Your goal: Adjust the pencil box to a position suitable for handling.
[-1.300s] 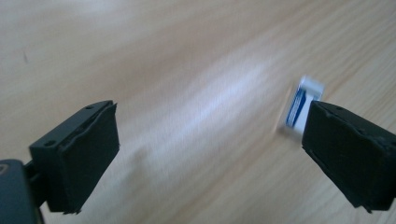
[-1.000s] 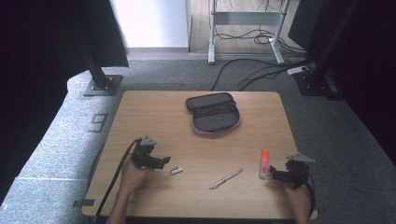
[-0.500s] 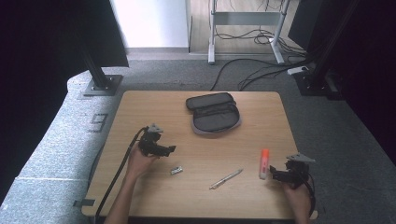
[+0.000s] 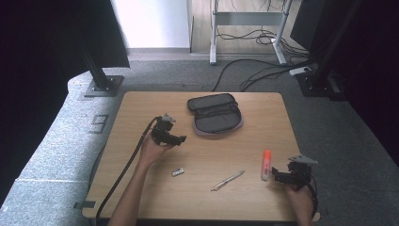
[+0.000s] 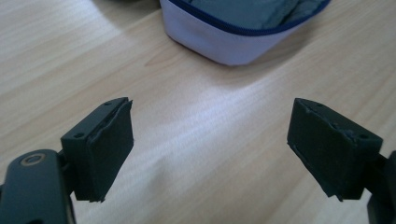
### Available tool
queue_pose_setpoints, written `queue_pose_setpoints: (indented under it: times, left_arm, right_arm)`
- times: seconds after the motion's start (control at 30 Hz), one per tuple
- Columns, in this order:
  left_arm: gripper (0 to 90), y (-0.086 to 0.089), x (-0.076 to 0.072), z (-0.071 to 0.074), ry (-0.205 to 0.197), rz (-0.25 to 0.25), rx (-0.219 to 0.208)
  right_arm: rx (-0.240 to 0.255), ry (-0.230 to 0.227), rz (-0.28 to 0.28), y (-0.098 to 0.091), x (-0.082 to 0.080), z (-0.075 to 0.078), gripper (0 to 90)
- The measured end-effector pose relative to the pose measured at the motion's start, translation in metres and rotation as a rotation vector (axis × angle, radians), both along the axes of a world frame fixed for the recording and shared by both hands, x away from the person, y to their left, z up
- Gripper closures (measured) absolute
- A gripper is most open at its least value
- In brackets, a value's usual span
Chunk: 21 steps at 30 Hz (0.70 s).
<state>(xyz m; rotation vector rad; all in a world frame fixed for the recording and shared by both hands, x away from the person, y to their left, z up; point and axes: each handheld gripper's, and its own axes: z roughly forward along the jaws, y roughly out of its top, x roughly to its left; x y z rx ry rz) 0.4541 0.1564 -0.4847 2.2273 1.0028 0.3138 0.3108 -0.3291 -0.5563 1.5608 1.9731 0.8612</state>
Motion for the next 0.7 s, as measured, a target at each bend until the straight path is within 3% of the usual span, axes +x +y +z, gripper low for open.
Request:
queue_pose_setpoints:
  times: [0.33, 0.7]
  left_arm:
    - [16.4, -0.020, 0.023, 0.005, -0.010, -0.006, 0.030]
    - [16.3, -0.038, 0.046, 0.005, -0.004, 0.003, 0.030]
  right_arm:
    - [-0.002, -0.002, 0.002, 0.000, 0.000, 0.000, 5.8]
    - [-0.002, -0.003, 0.002, 0.000, 0.000, 0.000, 5.8]
